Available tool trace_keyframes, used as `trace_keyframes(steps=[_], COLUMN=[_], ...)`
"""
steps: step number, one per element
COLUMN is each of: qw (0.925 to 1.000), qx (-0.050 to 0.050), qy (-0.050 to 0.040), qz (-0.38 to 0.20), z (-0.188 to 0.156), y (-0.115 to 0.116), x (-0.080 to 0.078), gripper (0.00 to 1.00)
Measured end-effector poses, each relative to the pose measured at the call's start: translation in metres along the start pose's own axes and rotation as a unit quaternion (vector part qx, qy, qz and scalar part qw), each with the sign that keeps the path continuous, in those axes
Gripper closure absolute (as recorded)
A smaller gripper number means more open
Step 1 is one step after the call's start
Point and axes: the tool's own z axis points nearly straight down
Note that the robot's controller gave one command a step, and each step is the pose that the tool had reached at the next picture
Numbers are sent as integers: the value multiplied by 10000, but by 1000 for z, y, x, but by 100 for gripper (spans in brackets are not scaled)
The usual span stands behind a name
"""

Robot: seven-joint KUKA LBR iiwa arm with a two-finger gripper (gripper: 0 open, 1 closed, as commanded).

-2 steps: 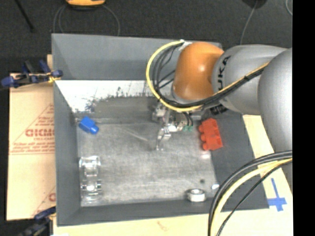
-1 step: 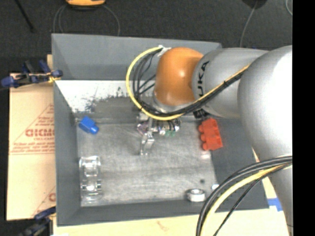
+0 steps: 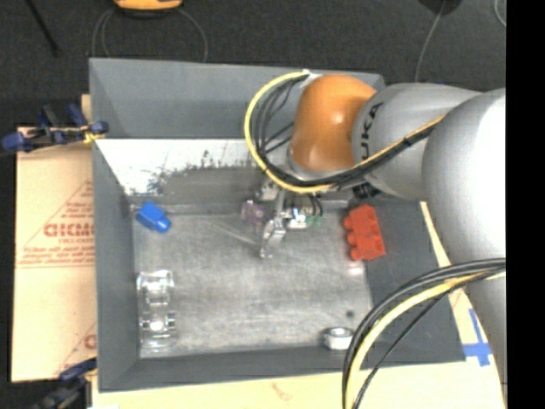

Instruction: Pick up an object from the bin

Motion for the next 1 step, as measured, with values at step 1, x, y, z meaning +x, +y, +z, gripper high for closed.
trace_keyframes(steps=[1], qw=[10000], qx=[31], qy=[-87], qz=[19], z=[-3], y=[-3], x=[-3], gripper=[100])
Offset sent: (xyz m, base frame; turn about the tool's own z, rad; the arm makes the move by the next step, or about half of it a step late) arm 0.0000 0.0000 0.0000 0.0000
